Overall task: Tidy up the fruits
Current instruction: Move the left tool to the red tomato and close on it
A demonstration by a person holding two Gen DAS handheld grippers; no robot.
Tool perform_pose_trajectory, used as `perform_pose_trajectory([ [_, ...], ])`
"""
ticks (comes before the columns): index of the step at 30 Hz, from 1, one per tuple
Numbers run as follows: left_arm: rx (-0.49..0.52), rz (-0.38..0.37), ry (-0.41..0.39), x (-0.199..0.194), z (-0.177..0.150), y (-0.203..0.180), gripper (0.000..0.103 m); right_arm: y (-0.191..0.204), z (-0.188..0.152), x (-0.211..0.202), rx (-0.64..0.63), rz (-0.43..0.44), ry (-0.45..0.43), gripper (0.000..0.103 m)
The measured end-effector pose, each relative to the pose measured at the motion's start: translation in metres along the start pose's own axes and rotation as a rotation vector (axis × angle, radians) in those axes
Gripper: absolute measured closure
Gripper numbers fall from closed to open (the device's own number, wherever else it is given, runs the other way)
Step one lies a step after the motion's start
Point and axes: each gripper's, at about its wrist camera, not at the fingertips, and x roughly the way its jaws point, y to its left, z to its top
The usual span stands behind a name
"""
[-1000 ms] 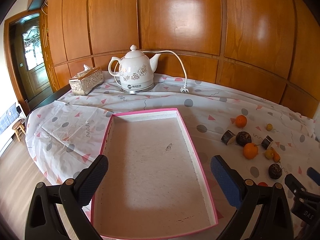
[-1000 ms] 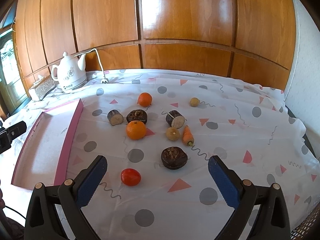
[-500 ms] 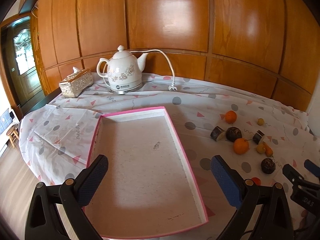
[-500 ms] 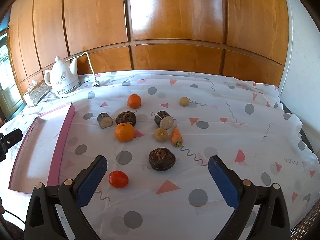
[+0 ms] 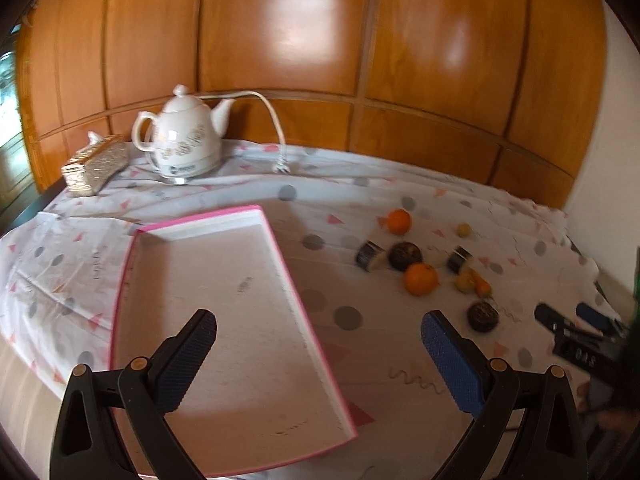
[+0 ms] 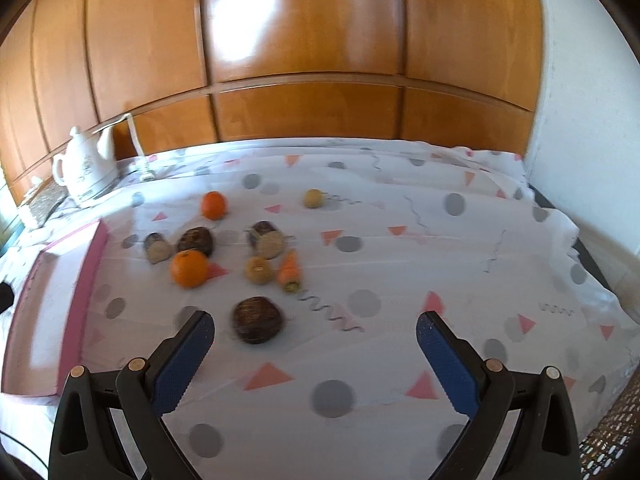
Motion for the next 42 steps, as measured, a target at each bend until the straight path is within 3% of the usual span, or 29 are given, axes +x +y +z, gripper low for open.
perform_pose_trajectory([
  [6,0.083,-0.067,0.064,0.013,0.001,-0.021,0.000,-0.032,-0.001,0.004,0.054,-0.081,0.025,0.000],
  [14,0.216,-0.191,0.132,0.028,-0.001,-0.056,0.005,-0.053,-0.007,0.009,0.081,-0.112,0.061,0.000],
  [23,0.316,-0.293,0.256,0.061,-0.012,-0.090,0.031,-0.079,-0.014,0.014,0.134,-0.147,0.103,0.000],
  [34,0.337,-0.308,0.369,0.097,-0.028,-0.110,0.053,-0.102,-0.020,0.022,0.207,-0.165,0.136,0.000],
  [42,0.323,-0.292,0.399,0.112,-0.032,-0.115,0.060,-0.103,-0.024,0.029,0.203,-0.172,0.153,0.002],
])
